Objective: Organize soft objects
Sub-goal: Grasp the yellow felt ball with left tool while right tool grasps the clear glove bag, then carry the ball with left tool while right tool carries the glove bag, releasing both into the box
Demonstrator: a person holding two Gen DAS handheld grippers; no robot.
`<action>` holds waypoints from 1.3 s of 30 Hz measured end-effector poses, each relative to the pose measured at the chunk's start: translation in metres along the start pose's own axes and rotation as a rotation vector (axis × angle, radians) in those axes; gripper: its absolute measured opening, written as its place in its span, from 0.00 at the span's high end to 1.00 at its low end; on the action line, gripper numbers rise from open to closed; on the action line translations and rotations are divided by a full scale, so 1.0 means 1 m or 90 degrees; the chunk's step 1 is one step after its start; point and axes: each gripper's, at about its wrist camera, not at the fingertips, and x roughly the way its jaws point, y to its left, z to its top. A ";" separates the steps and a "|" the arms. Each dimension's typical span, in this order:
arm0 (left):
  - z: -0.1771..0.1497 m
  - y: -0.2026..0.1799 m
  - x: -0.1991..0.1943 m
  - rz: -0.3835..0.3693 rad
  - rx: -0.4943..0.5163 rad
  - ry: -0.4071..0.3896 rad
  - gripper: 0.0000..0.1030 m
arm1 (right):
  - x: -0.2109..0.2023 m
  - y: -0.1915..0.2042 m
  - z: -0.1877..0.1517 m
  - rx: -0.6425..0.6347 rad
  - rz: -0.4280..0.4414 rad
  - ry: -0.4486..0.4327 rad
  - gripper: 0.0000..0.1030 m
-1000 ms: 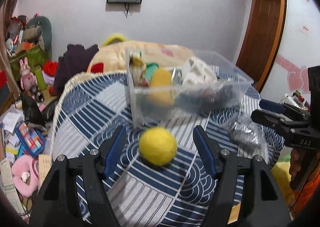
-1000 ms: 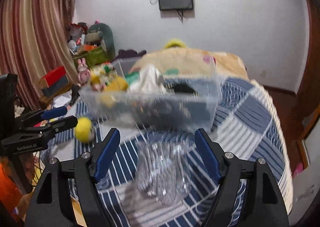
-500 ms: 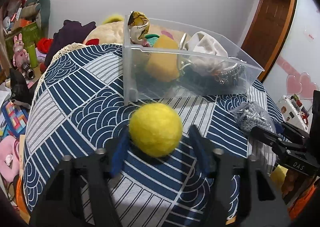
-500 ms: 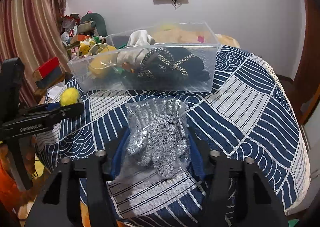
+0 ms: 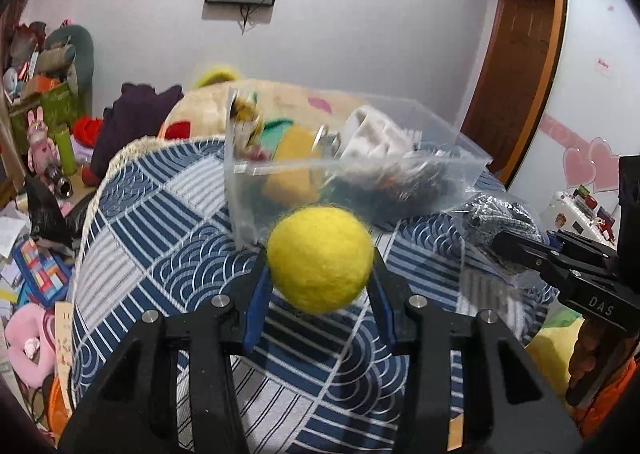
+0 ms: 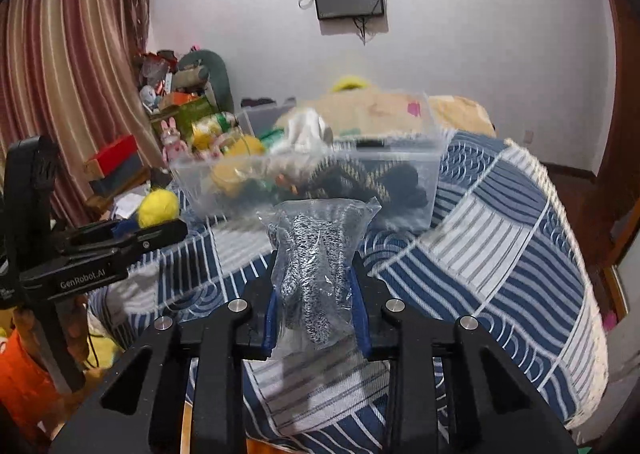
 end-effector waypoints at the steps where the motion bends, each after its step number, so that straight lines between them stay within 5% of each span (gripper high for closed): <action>1: 0.004 -0.002 -0.004 -0.003 0.003 -0.009 0.56 | -0.002 0.001 0.002 -0.002 0.000 -0.007 0.74; 11: 0.051 -0.020 -0.027 -0.009 0.041 -0.089 0.56 | -0.020 0.000 0.048 -0.008 -0.028 -0.101 0.74; 21: 0.086 -0.030 -0.003 -0.021 0.042 -0.098 0.56 | -0.010 -0.001 0.092 -0.002 -0.032 -0.153 0.74; 39: 0.071 -0.017 0.072 0.013 0.032 -0.007 0.56 | 0.071 -0.018 0.068 0.015 -0.062 -0.011 0.72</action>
